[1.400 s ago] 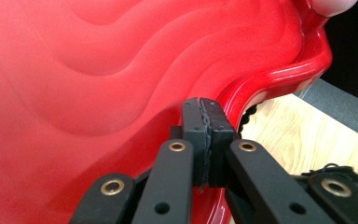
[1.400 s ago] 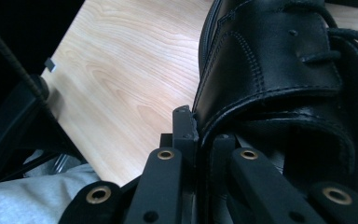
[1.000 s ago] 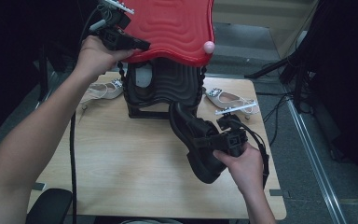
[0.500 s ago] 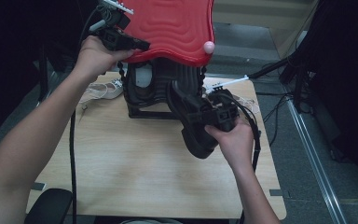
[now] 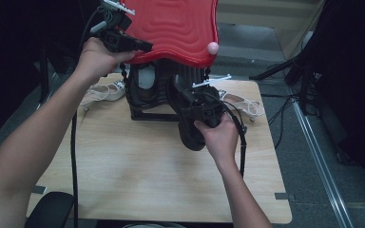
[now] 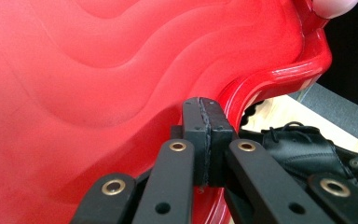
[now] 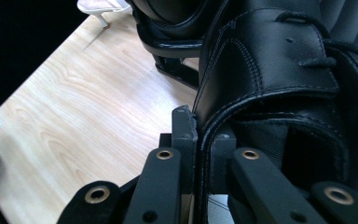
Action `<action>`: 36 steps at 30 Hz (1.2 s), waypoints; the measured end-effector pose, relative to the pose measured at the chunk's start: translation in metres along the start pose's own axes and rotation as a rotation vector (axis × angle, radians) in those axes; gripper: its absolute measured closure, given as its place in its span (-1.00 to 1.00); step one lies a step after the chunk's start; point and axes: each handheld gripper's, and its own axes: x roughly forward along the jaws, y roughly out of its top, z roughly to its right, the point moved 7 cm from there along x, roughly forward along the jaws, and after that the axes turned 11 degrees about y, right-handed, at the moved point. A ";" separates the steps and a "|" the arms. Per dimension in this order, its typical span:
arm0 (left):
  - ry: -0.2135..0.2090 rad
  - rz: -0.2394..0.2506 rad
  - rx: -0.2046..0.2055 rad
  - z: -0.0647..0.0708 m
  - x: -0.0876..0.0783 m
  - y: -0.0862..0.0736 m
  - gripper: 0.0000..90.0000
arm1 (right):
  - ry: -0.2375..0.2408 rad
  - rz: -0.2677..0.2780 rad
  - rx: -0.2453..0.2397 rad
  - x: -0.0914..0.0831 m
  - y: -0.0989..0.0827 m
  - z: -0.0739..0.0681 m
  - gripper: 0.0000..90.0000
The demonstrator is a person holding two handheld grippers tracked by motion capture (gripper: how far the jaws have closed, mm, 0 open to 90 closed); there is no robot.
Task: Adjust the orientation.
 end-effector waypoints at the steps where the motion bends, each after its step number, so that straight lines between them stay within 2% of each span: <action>1: -0.001 0.000 -0.001 0.000 0.000 0.000 1.00 | -0.013 0.007 -0.018 0.004 -0.001 -0.001 0.92; 4: 0.000 0.000 0.006 0.000 -0.001 -0.001 1.00 | -0.024 0.003 -0.018 0.013 -0.008 -0.001 0.93; 6: 0.002 0.001 0.006 0.000 -0.001 -0.001 1.00 | -0.003 0.012 -0.013 0.018 -0.011 -0.002 0.93; 7: 0.000 0.003 0.003 0.000 -0.001 -0.001 1.00 | -0.009 0.020 -0.016 0.019 -0.011 -0.002 0.92; 11: 0.001 0.005 0.004 0.000 -0.001 -0.001 1.00 | -0.023 0.057 -0.019 0.022 -0.006 -0.003 0.91; 14: 0.002 0.005 0.007 0.000 -0.001 -0.001 1.00 | -0.022 0.060 -0.016 0.028 -0.004 -0.002 0.91; 18: 0.001 0.004 0.006 0.000 -0.001 -0.001 1.00 | -0.067 0.090 -0.041 0.032 0.004 0.000 0.91; 23: 0.002 0.004 0.008 0.000 -0.001 -0.001 1.00 | -0.085 0.113 -0.033 0.041 0.015 0.006 0.91; 25: 0.002 0.003 0.009 -0.001 -0.001 -0.001 1.00 | -0.108 0.121 -0.042 0.042 0.019 0.008 0.91; 28: 0.002 0.004 0.009 0.000 -0.001 -0.002 1.00 | -0.137 0.144 -0.028 0.044 0.025 0.015 0.92; 31: 0.003 0.004 0.010 -0.001 -0.001 -0.002 1.00 | -0.124 0.154 -0.003 0.047 0.029 0.021 0.92; 36: 0.004 0.003 0.013 0.000 -0.002 -0.002 1.00 | -0.113 0.175 -0.007 0.052 0.037 0.019 0.90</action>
